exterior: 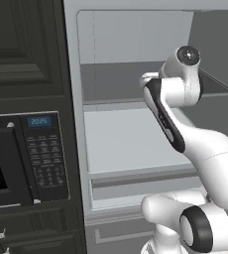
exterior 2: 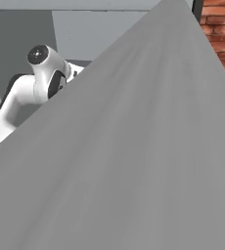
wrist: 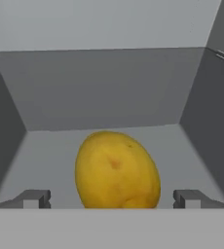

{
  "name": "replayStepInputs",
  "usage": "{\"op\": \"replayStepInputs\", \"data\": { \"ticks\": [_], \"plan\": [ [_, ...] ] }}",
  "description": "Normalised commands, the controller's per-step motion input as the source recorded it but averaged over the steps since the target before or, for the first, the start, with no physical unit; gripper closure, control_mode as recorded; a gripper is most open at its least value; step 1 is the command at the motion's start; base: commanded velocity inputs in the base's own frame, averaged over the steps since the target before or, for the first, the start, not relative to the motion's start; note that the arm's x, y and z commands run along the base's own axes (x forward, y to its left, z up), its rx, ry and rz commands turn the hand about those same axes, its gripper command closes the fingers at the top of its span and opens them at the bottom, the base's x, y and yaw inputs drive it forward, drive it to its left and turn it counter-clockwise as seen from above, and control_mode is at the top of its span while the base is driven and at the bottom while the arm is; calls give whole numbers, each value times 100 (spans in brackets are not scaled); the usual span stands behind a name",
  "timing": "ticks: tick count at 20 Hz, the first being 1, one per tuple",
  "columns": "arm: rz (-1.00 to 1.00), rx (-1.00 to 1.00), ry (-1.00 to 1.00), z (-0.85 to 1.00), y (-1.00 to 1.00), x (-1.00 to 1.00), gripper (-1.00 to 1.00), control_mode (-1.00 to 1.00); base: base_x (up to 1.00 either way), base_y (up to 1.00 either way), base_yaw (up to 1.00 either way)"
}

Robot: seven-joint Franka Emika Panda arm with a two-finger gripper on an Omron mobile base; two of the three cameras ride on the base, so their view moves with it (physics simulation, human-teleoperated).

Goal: Retrieve a lemon from the fridge and place it on the cutting board with the fish.

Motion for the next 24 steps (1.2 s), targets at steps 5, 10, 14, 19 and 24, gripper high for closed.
{"op": "replayStepInputs", "data": {
  "ticks": [5,10,14,19,24],
  "plan": [
    [0,0,0,-5,0,17,-100,-100,0,0,0],
    [0,0,0,0,0,11,-100,-100,0,0,0],
    [0,0,0,0,-1,0,-100,-100,0,0,0],
    [0,0,0,0,-8,0,-100,-100,0,0,0],
    [0,0,0,0,-10,0,100,-100,0,0,0]
  ]
}}
